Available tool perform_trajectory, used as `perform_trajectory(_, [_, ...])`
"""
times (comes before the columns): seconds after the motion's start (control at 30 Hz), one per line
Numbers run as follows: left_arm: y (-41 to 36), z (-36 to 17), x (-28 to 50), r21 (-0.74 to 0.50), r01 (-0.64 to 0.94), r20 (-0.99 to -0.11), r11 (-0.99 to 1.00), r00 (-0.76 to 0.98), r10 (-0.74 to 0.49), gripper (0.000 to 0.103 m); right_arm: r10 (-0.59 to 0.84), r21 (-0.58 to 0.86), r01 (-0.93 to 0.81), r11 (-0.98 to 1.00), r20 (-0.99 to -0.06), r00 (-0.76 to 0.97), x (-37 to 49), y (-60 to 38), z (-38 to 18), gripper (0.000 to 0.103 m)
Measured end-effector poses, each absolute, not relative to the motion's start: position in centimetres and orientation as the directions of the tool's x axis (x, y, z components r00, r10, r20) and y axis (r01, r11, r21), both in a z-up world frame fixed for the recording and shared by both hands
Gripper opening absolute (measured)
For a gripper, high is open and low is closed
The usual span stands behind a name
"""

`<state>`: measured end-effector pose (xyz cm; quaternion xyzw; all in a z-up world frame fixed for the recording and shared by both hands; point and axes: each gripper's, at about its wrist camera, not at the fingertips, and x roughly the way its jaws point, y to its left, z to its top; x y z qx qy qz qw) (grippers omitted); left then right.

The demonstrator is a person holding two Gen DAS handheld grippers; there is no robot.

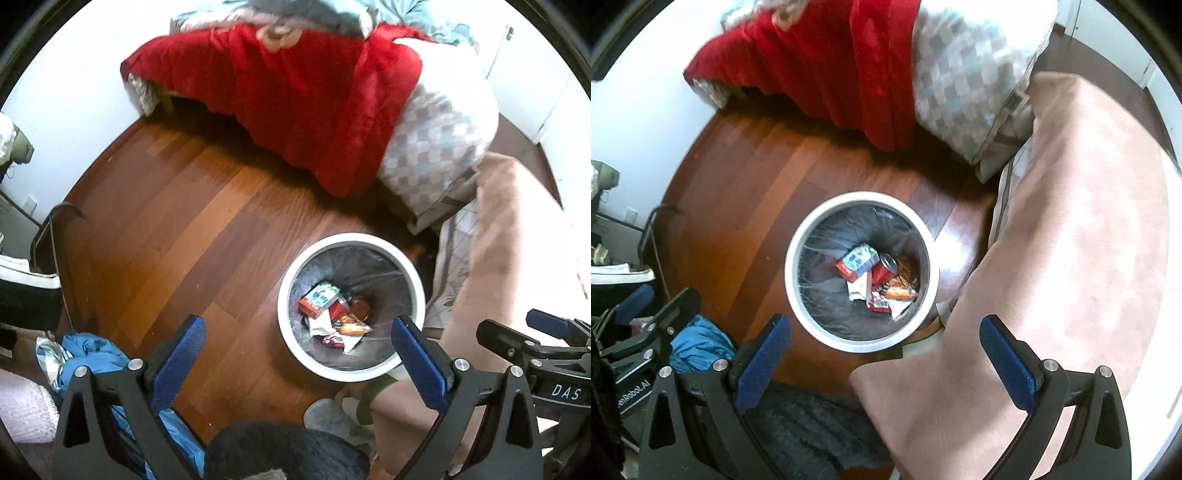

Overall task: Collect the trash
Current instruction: 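Swing both open tools back from the bin toward the table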

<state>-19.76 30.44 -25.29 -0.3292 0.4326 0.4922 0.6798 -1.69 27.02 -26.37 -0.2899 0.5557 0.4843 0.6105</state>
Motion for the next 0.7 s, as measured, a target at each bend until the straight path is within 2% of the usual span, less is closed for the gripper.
perform_trajectory(0.23, [27.8, -20.0, -19.3, -0.028, -0.944, -0.873, 0.329, 0.183, 0.452, 0.102, 0.381, 0.256, -0.896, 0.364, -0.918, -0.108, -1.2, 23.9, -20.6, 0.103])
perform_trajectory(0.43, [25.4, -16.4, -16.8, 0.013, -0.939, -0.841, 0.344, 0.176, 0.511, 0.102, 0.491, 0.342, -0.857, 0.384, -0.862, -0.124, 1.4, 19.9, -15.8, 0.103])
perform_trajectory(0.57, [23.9, -16.0, -13.0, -0.005, -0.924, -0.832, 0.382, 0.215, 0.511, 0.102, 0.529, 0.376, -0.817, 0.438, -0.842, -0.105, 5.6, 16.0, -14.1, 0.103])
perform_trajectory(0.7, [22.5, -18.0, -6.6, -0.031, -0.898, -0.853, 0.44, 0.253, 0.456, 0.102, 0.494, 0.329, -0.772, 0.543, -0.869, -0.022, 12.1, 11.2, -14.5, 0.103])
